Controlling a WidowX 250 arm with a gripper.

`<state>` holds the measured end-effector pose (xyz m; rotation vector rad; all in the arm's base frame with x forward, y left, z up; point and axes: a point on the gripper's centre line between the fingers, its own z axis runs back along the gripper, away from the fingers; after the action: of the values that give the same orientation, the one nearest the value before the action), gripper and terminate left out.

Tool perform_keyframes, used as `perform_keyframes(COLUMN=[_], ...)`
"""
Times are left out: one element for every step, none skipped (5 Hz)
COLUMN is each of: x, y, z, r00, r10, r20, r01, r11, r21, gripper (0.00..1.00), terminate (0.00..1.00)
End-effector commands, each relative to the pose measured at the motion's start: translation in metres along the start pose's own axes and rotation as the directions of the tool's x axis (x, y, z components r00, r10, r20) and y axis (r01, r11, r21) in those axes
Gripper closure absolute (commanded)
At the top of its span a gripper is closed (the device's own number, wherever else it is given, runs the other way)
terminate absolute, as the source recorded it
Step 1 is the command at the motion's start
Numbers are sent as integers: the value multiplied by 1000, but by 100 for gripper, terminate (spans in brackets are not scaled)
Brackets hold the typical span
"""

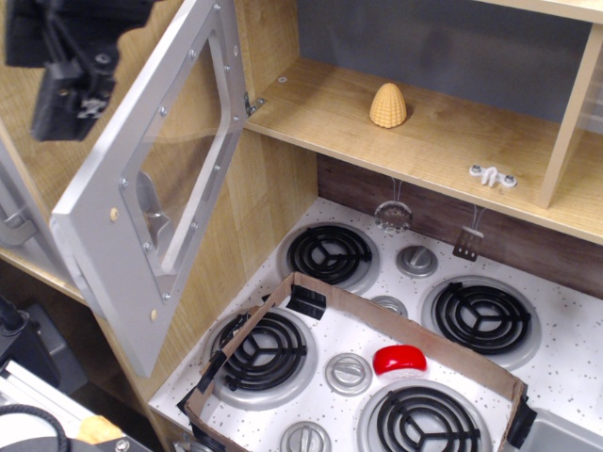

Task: Close microwave

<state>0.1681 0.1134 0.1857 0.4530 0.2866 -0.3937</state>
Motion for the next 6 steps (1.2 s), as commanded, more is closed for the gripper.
perform_keyframes(x=[-1, 11, 29, 51, 77, 110], y=[17, 18, 20, 15, 9, -3], z=[-8, -17, -23, -25, -13, 8], r00=[1000, 992, 979, 959, 928, 882], r10=[19, 49, 101, 129, 189, 256], r20=[21, 113, 180, 253, 322, 397], r01=[-20, -45, -88, -104, -148, -193], r11=[1000, 998, 993, 988, 978, 962], r21=[19, -37, -77, -111, -146, -191], gripper=[0, 0, 0, 0, 0, 0], terminate=[0, 0, 0, 0, 0, 0])
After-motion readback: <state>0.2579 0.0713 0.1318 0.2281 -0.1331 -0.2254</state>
